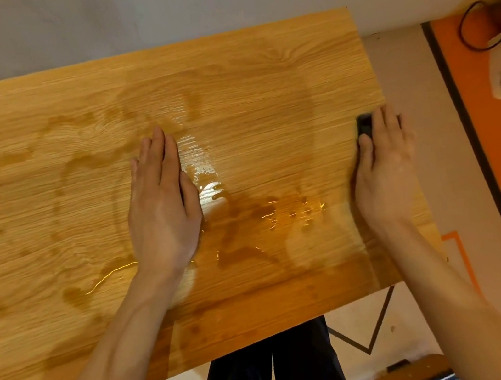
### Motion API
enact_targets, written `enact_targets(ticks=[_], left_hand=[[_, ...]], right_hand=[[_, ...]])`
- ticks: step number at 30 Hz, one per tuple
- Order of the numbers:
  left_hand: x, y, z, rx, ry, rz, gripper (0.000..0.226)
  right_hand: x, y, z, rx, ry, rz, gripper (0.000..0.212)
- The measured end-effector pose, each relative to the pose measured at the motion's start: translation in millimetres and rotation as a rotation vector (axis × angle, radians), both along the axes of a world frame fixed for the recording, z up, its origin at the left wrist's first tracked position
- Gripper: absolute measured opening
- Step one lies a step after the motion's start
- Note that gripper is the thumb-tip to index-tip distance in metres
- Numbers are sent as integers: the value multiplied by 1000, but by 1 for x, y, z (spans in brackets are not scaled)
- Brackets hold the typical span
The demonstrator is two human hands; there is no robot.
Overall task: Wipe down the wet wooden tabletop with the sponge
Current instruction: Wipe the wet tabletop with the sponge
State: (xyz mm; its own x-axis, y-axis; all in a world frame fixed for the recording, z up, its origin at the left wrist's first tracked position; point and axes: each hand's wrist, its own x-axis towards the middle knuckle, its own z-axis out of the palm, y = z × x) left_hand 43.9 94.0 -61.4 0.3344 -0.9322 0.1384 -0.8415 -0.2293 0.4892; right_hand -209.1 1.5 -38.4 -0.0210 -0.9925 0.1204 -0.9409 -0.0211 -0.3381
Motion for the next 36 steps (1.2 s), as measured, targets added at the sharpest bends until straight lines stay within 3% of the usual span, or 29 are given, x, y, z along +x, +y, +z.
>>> enact_targets(ticks=[5,8,10,11,14,15,17,21,24,26,28,30,32,33,36], left_hand=[[1,-1,1,10,-1,-6,50],[0,0,1,15,-15,-6,49],[0,0,2,7,-9,-12,49],[0,0,2,5,-9,-14,49],[0,0,1,17,-19,-6,49],[-1,-1,1,22,-19,-1,49],[-1,-2,3,27,-8,6,49],[-2,-3,4,36,-18,14,50],[-2,-2,2,48,-30,26,50],[0,-2,1,51,-1,21,51],[2,-1,3,51,41,12,51],[2,4,8,56,71,-6,51],[-1,15,15,63,89,-12,51],[-4,25,18,72,96,-8,51],[-17,57,22,98,109,17,52]], right_hand=[[44,20,1,-69,-52,120,40],[74,38,12,-187,-113,395,41],[71,38,11,-87,-18,539,48],[49,30,5,-66,22,491,48],[-30,12,-1,-18,28,31,45],[-35,13,-1,-26,23,-27,46],[-4,22,1,-59,38,17,49],[95,68,-4,10,96,341,55],[97,70,-4,48,123,560,59],[54,51,-7,4,219,527,56],[-6,35,-13,-34,256,354,49],[-47,30,-10,26,148,141,46],[-32,33,-6,-28,59,30,46],[-13,40,-6,-61,41,33,46],[59,74,-10,-90,53,317,63]])
